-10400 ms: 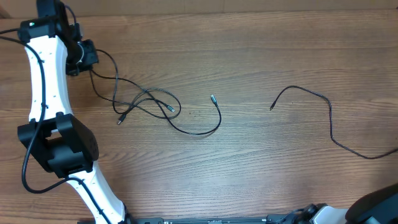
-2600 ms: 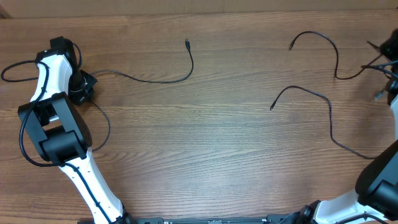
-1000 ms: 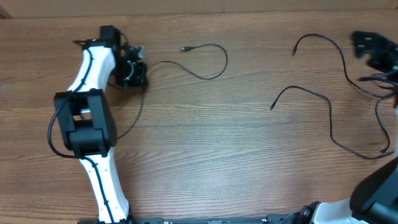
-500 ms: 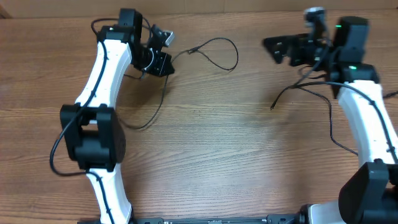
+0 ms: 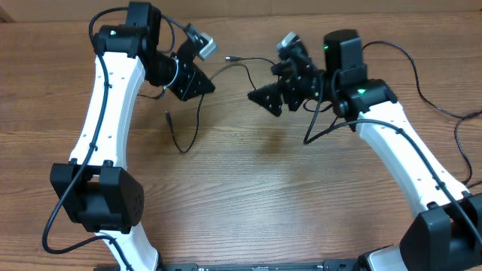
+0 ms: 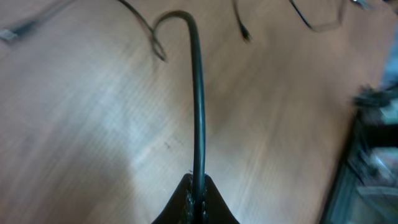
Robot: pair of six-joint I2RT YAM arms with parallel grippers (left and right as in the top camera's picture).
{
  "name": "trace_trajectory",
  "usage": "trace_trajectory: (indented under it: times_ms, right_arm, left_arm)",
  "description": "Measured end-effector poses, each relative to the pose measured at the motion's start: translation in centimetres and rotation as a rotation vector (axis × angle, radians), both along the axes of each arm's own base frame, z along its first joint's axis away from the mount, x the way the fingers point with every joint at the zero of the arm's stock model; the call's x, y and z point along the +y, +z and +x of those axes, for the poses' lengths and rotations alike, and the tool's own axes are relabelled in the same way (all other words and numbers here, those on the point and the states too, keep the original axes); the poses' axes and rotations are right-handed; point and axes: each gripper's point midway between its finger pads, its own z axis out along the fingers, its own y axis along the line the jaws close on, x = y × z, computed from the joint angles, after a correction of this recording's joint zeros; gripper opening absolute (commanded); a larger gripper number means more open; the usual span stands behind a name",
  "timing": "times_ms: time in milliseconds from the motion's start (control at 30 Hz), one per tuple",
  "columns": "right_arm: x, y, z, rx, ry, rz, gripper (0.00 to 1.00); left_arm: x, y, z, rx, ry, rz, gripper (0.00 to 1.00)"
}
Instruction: Untangle cables
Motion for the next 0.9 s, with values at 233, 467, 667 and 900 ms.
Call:
trace_trajectory:
  times_ms: [233, 467, 667, 900]
  right_arm:
    - [2.2, -1.7, -1.5, -0.101, 0.067, -0.154, 1.00]
    - [2.3, -2.3, -1.2, -0.149, 0.052, -0.234, 0.25]
    - [2.0, -2.5, -1.0, -0.142, 0.030, -0.246, 0.04]
    - [1.7, -2.5, -0.8, -0.115, -0.004, -0.237, 0.04]
  left_arm:
    - [-1.2, -0.1, -5.7, 0.079, -0.232, 0.004, 0.04]
    - [-2.9, 0.0, -7.0, 0.032, -0.363, -0.003, 0.04]
    - [-3.5, 0.1, -6.5, -0.017, -0.384, -0.013, 0.04]
    - [-3.7, 0.0, -5.4, -0.063, -0.374, -0.013, 0.04]
